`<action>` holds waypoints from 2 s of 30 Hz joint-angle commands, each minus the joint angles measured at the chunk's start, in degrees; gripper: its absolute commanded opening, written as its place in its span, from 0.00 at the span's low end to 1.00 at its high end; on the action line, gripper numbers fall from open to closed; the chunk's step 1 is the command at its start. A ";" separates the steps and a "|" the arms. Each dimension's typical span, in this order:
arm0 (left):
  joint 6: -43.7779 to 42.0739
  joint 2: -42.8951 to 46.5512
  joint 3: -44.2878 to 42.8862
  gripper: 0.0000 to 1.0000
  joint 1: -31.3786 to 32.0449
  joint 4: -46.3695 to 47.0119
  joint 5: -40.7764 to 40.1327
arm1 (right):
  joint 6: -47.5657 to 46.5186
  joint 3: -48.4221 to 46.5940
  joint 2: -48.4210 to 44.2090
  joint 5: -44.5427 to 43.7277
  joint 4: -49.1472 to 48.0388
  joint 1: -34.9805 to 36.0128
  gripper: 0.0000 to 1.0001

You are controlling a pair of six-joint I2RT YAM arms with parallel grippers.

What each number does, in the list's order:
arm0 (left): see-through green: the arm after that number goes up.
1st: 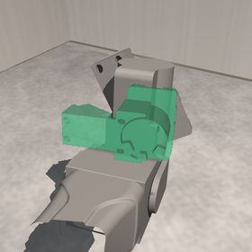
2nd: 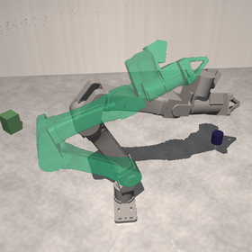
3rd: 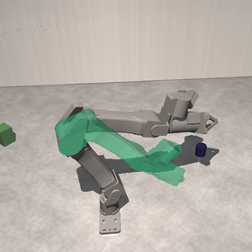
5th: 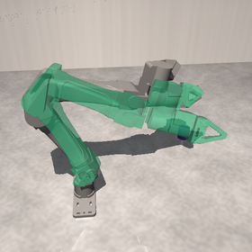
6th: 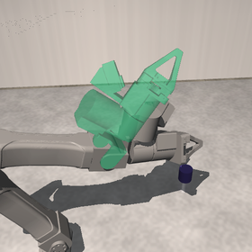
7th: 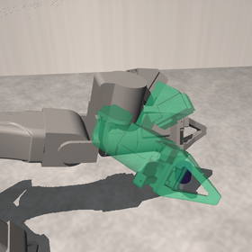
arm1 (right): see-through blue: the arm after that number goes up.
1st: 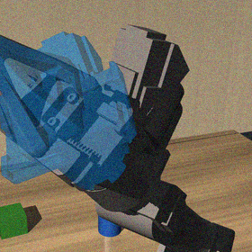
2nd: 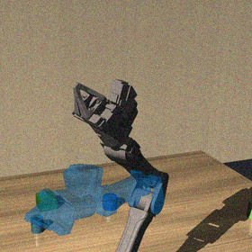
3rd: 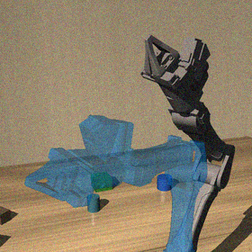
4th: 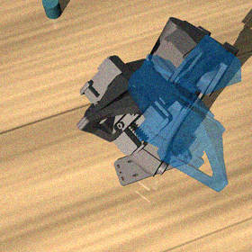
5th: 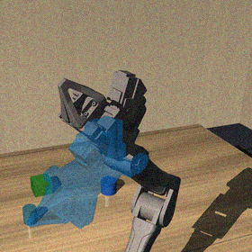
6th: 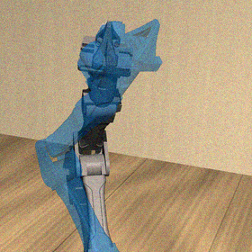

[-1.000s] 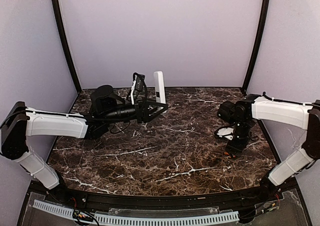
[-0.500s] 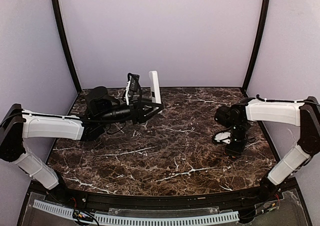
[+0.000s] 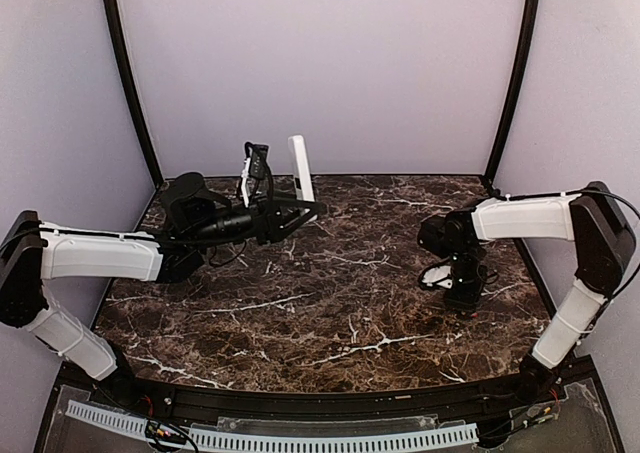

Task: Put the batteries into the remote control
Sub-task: Move the right arm with the battery to the center of the board.

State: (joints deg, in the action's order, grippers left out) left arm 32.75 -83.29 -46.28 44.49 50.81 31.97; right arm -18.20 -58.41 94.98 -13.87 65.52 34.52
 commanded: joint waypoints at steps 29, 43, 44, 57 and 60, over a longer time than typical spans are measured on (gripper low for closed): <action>-0.09 4.71 0.32 0.35 -0.73 1.05 0.71 | -3.65 3.92 0.82 1.05 -7.82 0.46 0.46; -0.10 4.95 0.21 0.35 -0.85 0.25 0.41 | -3.95 3.63 3.01 1.44 -9.84 -0.07 0.34; -0.12 4.88 0.05 0.35 -0.83 0.12 0.45 | -3.97 3.63 3.15 1.66 -9.88 -0.15 0.34; -0.23 4.73 -0.26 0.35 -1.38 -0.66 0.58 | -3.54 0.93 4.71 5.87 -9.66 -0.36 0.23; -0.31 5.10 -0.03 0.35 -1.47 -0.91 0.34 | -3.14 -0.44 5.94 6.75 -9.37 -0.03 0.21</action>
State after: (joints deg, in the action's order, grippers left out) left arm 32.82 -79.96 -46.02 43.48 49.76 32.12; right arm -22.11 -56.97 98.67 -9.78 57.84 34.20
